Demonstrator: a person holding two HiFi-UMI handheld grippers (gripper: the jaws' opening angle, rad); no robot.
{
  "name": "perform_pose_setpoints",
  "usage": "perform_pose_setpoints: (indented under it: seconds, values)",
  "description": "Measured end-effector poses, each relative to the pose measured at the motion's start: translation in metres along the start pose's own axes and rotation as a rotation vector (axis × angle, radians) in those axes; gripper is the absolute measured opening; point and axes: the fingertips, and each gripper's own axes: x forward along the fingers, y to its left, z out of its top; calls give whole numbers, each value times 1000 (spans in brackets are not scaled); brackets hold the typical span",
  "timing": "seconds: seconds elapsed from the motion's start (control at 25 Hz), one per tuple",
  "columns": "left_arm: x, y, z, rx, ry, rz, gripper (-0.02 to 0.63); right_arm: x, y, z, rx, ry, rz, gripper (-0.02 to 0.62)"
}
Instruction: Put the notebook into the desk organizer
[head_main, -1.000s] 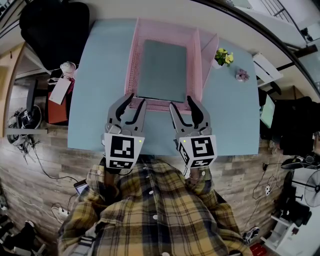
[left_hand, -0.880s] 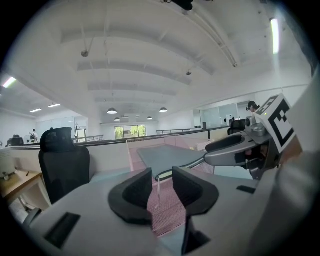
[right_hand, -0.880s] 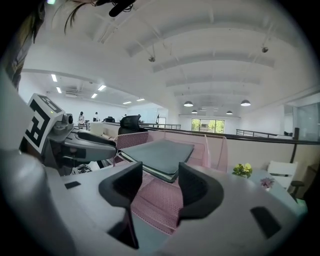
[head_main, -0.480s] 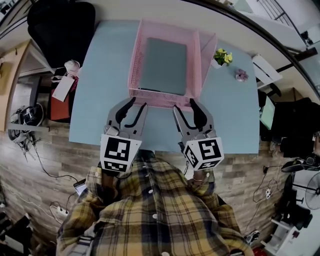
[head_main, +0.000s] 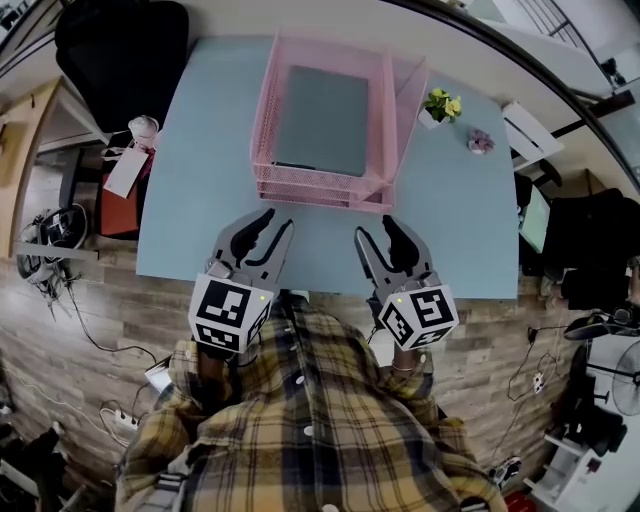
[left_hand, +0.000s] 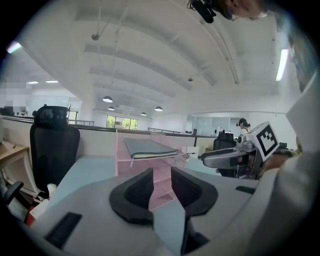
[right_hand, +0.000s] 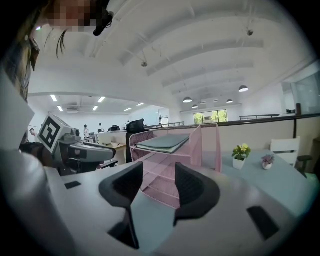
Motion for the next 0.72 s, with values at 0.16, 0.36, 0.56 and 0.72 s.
perform_pose_setpoints:
  seconds: [0.16,0.36,0.56,0.72]
  values:
    - [-2,-6,-8,-18,3,-17,92,-7,1,-10,15,9,10,175]
    - [-2,-12,-18,-24,10,-29,67,-11,4,-21,32,16,15,112]
    - [2,-16,-30,-23,31,-47,48,-14,3,-34,53,28,4,67]
    - [2,-16,-36,-29,40,-46,29,-16,2,-43,39,44,-11,46]
